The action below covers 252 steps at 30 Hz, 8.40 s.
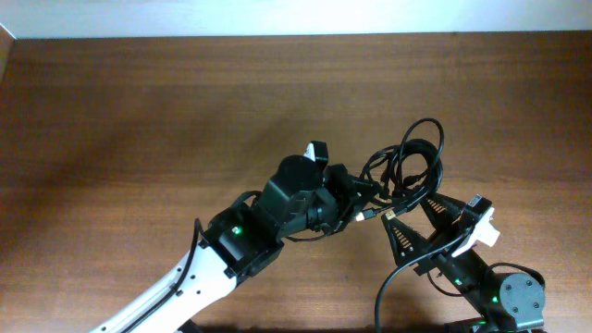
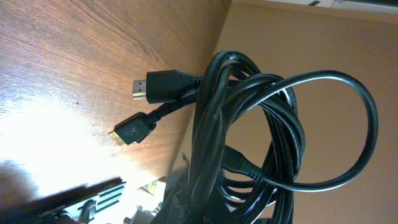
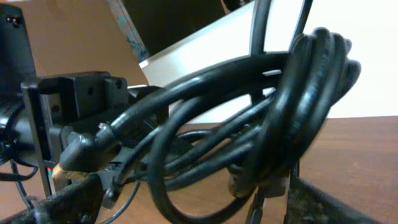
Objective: Untangle cables
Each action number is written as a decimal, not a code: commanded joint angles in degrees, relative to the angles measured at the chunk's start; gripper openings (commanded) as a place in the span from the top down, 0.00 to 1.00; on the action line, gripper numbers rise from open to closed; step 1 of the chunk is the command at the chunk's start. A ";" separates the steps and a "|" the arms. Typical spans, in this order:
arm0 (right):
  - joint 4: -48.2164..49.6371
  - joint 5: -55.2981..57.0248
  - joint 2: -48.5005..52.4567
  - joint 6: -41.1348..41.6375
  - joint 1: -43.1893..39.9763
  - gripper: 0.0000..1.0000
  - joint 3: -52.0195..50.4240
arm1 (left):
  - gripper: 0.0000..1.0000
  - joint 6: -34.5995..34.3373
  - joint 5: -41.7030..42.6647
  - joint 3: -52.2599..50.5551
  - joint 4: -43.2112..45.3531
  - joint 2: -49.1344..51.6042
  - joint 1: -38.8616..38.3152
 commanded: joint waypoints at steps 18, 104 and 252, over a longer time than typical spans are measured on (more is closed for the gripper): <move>-1.70 1.86 0.17 -0.09 -0.20 0.96 0.87 | 1.00 -0.92 -10.23 0.81 1.03 -0.13 0.46; -58.93 -0.76 25.29 -8.13 -0.20 0.18 44.19 | 1.00 73.99 1.14 0.81 3.17 -10.95 20.31; -41.40 -0.02 39.54 -22.93 -0.15 0.50 44.68 | 1.00 65.42 1.75 0.81 6.60 -6.69 13.79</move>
